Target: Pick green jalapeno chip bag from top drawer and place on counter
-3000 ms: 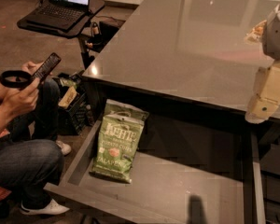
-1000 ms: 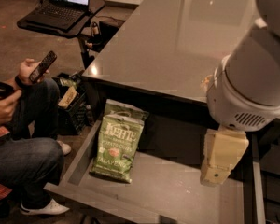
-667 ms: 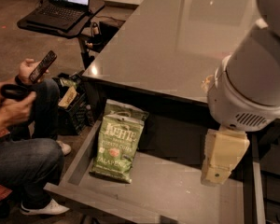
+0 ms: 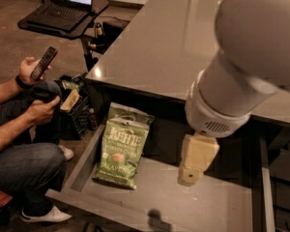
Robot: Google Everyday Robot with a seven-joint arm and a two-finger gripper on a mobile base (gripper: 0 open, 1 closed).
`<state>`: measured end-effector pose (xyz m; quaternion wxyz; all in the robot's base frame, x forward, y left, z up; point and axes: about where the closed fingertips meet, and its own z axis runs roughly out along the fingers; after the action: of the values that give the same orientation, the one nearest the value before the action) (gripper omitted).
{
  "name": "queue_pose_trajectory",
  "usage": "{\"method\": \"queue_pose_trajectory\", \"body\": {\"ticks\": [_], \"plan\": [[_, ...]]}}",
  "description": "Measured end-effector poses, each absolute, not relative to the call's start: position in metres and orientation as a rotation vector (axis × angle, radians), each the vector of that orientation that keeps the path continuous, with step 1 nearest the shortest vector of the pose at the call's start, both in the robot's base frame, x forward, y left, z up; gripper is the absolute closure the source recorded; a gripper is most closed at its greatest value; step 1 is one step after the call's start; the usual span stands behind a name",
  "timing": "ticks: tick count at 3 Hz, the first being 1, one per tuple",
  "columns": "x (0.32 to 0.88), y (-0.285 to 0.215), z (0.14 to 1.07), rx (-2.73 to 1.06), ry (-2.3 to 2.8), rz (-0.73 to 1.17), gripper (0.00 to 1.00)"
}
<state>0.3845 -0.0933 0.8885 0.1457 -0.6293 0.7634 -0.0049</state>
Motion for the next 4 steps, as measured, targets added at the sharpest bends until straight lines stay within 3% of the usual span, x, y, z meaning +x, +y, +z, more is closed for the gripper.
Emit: {"method": "queue_pose_trajectory", "body": {"ticks": [4], "plan": [[0.419, -0.039, 0.828, -1.844, 2.21, 0.091, 0.0]]}}
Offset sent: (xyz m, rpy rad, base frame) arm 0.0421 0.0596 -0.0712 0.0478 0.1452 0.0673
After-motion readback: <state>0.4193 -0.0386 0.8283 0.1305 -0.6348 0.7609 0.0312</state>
